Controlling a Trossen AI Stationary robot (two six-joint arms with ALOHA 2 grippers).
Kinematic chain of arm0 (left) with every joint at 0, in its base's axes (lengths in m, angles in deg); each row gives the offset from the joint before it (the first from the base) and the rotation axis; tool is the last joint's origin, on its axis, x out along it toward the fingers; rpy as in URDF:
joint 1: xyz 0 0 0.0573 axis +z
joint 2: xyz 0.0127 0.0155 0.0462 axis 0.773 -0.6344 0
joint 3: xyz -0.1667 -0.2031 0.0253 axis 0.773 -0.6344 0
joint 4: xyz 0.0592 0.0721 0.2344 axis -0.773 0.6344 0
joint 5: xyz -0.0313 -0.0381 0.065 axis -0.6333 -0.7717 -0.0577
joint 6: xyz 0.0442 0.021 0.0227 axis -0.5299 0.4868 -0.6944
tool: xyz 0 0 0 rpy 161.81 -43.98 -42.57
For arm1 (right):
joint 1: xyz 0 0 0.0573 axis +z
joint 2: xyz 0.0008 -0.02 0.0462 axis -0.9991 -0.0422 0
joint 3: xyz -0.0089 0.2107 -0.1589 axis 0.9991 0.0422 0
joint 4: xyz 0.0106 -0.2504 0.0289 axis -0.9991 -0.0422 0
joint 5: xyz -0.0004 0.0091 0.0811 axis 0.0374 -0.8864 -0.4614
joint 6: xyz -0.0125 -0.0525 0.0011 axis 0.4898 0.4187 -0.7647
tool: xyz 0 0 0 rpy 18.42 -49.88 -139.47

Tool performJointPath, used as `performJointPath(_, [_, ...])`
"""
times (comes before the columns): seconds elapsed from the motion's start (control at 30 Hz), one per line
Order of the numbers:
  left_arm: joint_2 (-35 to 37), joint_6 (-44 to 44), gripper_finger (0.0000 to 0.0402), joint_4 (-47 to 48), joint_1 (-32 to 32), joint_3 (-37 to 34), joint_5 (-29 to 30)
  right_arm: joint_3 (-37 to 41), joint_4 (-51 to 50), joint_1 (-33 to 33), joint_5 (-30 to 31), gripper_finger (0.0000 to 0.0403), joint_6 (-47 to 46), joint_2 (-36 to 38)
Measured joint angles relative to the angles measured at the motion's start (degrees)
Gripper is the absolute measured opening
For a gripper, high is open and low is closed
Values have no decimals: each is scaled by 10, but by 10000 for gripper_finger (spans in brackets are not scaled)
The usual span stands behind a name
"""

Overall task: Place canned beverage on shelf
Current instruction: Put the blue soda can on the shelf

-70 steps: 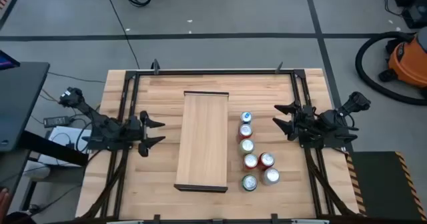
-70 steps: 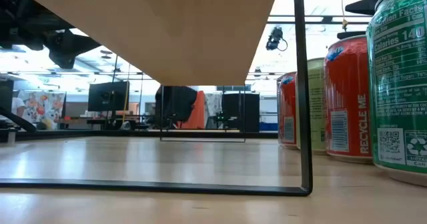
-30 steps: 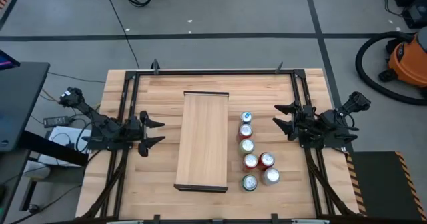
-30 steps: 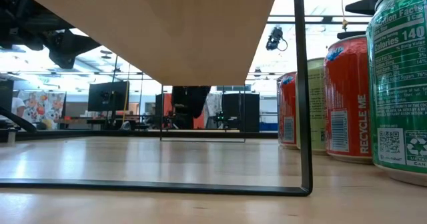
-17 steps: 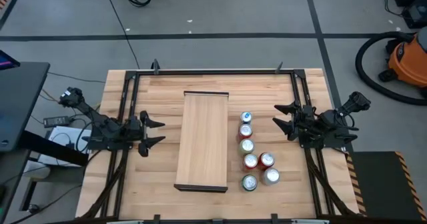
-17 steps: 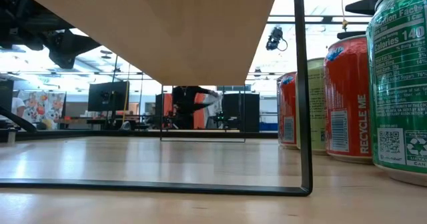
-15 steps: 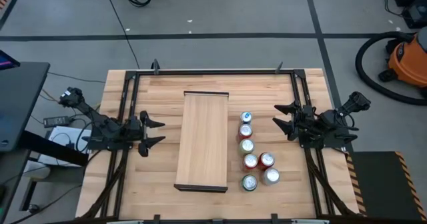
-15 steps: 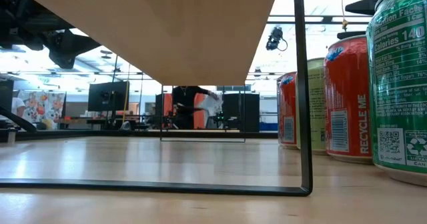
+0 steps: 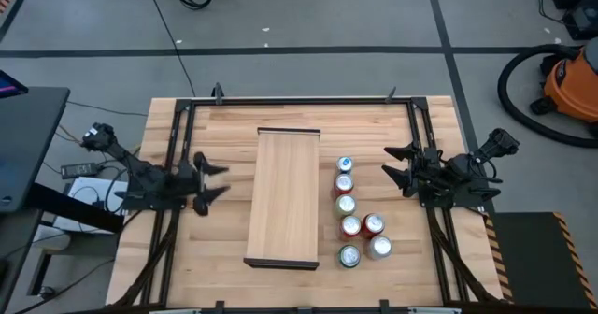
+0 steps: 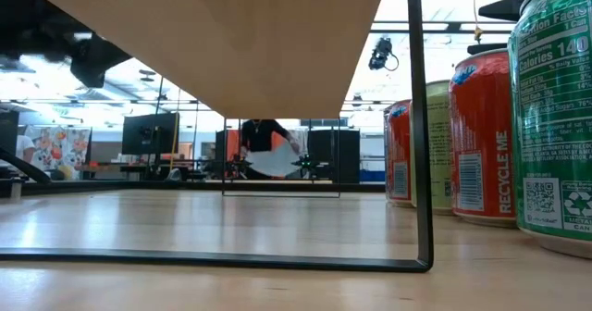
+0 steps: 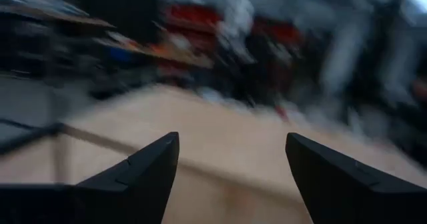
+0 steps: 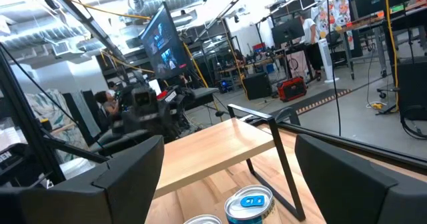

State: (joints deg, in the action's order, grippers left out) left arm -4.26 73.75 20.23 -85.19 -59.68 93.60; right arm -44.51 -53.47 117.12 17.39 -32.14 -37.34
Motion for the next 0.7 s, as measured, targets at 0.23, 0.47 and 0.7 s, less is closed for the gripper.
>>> performJointPath(0.23, [-1, 15, 286, -105, 83, 0, 71, 0, 2, 0, 0, 348, 0, 0])
performJointPath(0.47, [-18, 122, 286, -100, 125, 0, 72, 0, 49, 0, 5, 348, 0, 0])
performJointPath(0.7, [-32, 153, 286, -96, 149, 0, 72, 0, 60, 0, 32, 348, -1, 0])
